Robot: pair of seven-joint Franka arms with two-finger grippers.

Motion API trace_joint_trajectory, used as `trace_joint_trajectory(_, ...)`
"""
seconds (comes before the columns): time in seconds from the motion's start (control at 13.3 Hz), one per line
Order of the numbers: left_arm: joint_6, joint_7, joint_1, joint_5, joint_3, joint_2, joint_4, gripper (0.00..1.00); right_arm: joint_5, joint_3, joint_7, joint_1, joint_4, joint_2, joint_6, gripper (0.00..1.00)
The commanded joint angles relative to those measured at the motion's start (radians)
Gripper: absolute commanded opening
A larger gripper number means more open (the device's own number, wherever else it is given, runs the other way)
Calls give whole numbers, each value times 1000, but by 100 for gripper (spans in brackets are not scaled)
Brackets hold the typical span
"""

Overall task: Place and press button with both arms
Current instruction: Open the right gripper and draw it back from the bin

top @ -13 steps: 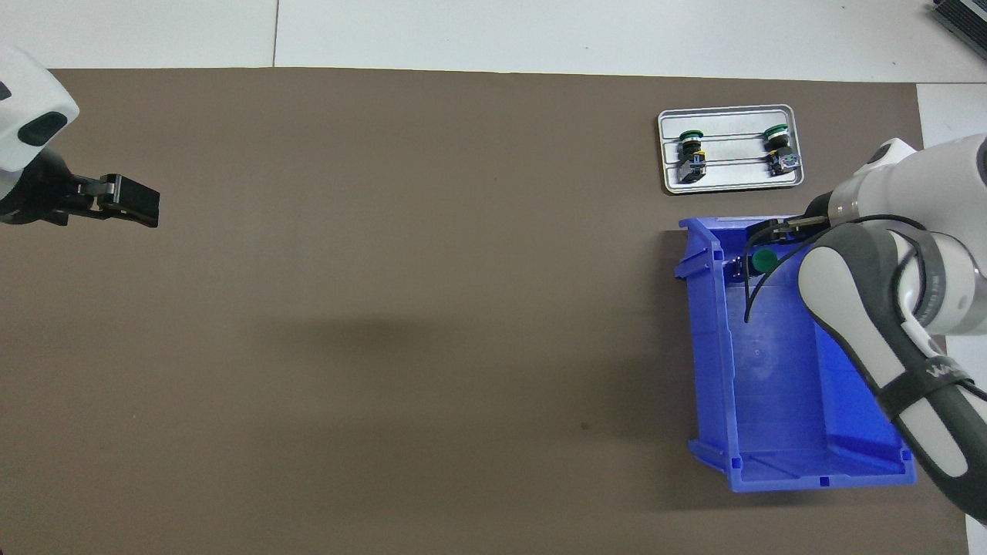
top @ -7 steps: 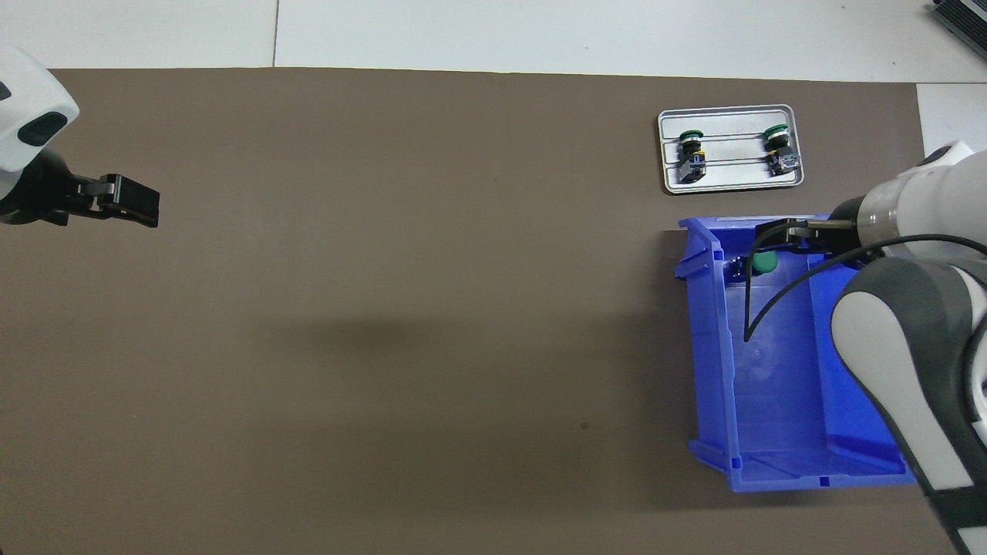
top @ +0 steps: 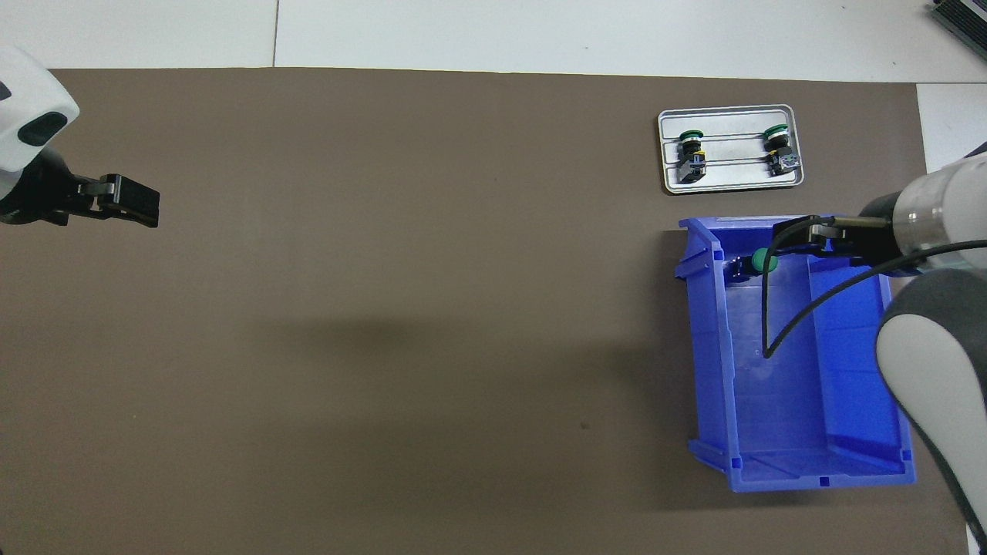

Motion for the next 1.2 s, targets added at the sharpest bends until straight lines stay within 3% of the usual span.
trace_joint_trajectory(0.0,-2,-3,4,18,-3,-30,-33,100,-35,4,21,7,134,81,-80,98)
trace_joint_trajectory(0.6,-2,-3,4,18,-3,-30,-33,100,-31,7,12,-5,34,35,-113,100)
trace_joint_trajectory(1.12,-2,-3,4,18,-3,-30,-33,100,-31,5,-6,-8,19,28,-109,100)
